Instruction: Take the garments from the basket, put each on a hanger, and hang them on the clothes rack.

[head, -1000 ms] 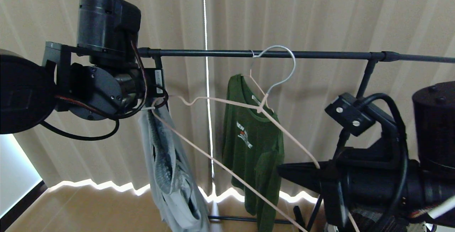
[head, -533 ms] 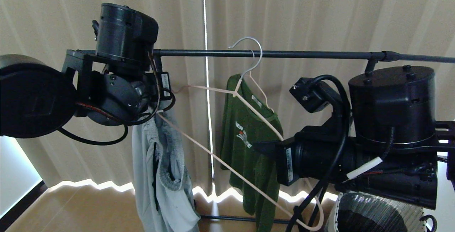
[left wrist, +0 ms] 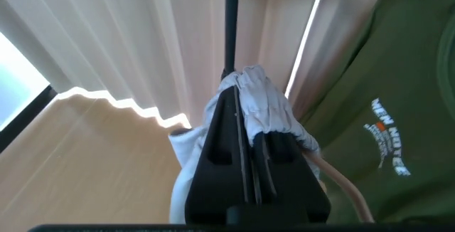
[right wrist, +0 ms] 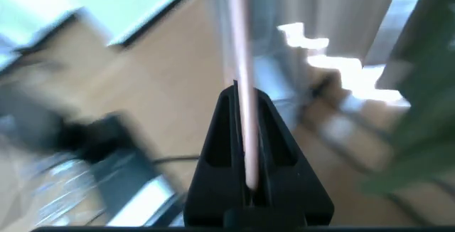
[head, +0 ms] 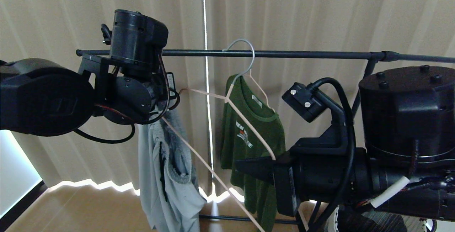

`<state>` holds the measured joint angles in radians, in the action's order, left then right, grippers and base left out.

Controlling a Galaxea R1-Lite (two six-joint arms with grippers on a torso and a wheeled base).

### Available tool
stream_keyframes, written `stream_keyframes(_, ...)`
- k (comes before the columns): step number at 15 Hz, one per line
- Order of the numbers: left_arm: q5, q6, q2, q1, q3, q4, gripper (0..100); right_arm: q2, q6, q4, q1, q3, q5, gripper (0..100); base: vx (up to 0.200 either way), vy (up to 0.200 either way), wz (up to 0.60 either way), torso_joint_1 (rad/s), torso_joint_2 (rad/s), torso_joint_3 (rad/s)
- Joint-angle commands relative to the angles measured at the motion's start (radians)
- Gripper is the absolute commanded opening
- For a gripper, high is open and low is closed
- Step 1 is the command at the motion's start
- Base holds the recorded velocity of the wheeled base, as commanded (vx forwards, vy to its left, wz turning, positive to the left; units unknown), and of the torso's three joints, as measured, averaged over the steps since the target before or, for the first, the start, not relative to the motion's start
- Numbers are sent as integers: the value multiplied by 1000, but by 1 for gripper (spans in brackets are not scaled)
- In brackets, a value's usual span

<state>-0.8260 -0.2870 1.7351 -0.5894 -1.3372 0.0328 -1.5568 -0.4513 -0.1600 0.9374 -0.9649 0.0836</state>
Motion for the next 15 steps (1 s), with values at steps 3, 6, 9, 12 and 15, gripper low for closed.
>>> stream_keyframes(3, -1, 5, 3, -4, 0, -2, 0, -37, -3, 0, -2, -2, -33, 0, 0, 0, 0, 0, 0, 0)
stream_keyframes(6, -1, 17, -8, -24, 4, -1, 0, -103, -3, -10, -2, -18, -99, 0, 0, 0, 0, 0, 0, 0)
stream_keyframes(9, -1, 16, -25, -70, 6, 1, 0, -132, -6, -10, -11, -44, -100, 0, 0, 0, 0, 0, 0, 0)
stream_keyframes(12, -1, 17, -78, -135, 16, 4, 0, -161, -7, -12, -45, -63, -108, 0, 0, 0, 0, 0, 0, 0)
stream_keyframes(15, -1, 17, -129, -207, 35, 6, 0, -174, -7, -15, -69, -84, -107, 0, 0, 0, 0, 0, 0, 0)
